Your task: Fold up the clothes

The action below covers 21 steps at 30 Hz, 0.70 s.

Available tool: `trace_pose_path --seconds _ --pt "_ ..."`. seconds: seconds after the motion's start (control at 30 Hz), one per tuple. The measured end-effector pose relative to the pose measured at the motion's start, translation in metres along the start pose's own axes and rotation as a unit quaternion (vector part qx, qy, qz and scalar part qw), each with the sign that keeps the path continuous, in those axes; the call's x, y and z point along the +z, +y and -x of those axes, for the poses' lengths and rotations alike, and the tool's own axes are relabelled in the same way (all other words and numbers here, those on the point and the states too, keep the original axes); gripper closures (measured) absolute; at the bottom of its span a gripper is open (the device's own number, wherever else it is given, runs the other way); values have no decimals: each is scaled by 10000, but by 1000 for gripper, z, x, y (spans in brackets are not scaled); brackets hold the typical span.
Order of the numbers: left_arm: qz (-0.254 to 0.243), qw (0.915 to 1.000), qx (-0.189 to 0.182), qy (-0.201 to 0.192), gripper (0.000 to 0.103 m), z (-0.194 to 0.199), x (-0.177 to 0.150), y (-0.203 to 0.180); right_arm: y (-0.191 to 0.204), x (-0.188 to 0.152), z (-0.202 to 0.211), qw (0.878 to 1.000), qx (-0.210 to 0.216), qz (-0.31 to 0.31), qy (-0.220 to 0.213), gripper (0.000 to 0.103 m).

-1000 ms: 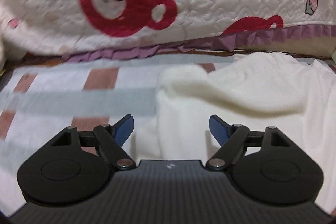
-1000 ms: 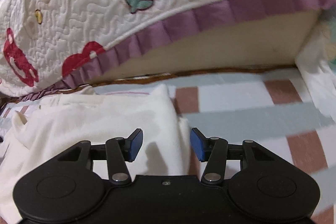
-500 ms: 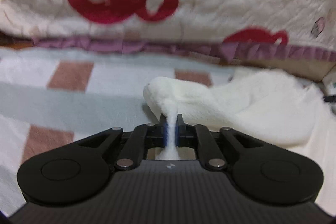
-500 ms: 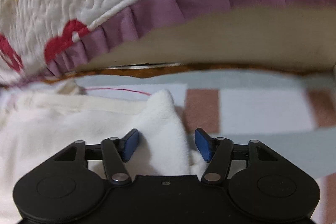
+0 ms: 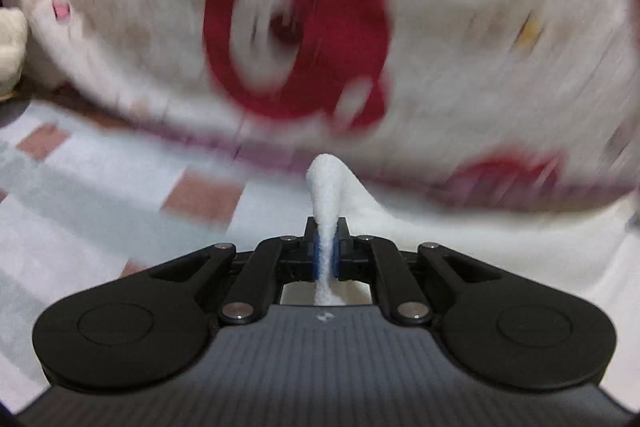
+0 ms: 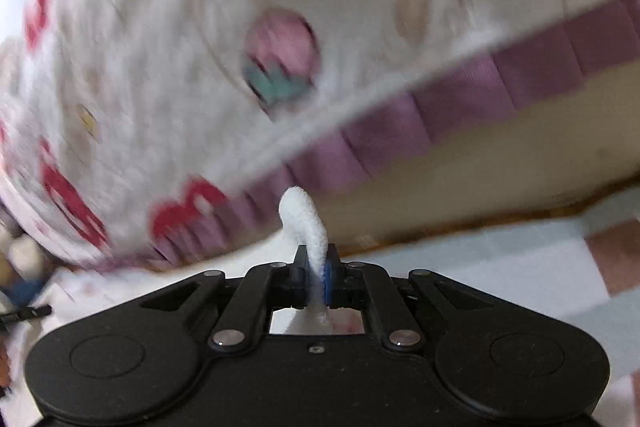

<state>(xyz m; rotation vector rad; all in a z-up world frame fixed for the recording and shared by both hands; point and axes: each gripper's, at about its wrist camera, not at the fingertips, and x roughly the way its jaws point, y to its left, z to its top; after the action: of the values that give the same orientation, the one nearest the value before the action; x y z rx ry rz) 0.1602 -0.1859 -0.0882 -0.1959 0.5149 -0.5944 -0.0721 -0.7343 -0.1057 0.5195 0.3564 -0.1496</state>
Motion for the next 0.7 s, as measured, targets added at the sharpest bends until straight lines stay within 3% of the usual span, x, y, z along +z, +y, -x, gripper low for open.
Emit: trace_pose_path --seconds 0.03,0.1,0.2,0.27,0.37,0.4,0.47,0.5,0.53,0.57,0.6,0.63,0.7 --pt "-16 10000 65 -10 97 2 -1 2 1 2 10 9996 170 -84 -217 95" --pt "-150 9994 278 147 96 -3 -4 4 1 0 10 9997 -51 118 -209 96" --pt "-239 9972 354 622 96 -23 -15 6 -8 -11 -20 9936 -777 505 645 96" --pt "-289 9943 386 955 97 -37 -23 8 0 -13 -28 9911 -867 654 769 95" --pt "-274 9996 -65 13 96 7 -4 2 10 -2 2 9993 -222 231 -169 95" --pt "-317 9995 40 84 96 5 -3 3 8 -2 3 9990 -318 267 -173 95" --pt "-438 9972 370 471 91 -11 -7 6 1 -4 -4 9959 -758 484 70 94" --pt "-496 9920 648 965 89 -29 -14 11 -4 -6 -13 9904 -1174 642 347 94" --pt "-472 9817 1030 1528 89 -48 -23 18 -10 -10 -24 9804 -1659 818 681 91" --pt "-372 9768 1180 1748 89 -55 -30 25 -15 -13 -35 9666 -2137 990 1011 87" --pt "-256 9752 1219 1828 87 -56 -35 31 -21 -17 -46 9491 -2607 1158 1338 87" --pt "-178 9771 1179 1763 79 -53 -37 34 -20 -17 -45 9477 -2655 1202 1302 87" --pt "-107 9829 1062 1503 62 -42 -35 35 -13 -14 -37 9575 -2441 1197 963 78"
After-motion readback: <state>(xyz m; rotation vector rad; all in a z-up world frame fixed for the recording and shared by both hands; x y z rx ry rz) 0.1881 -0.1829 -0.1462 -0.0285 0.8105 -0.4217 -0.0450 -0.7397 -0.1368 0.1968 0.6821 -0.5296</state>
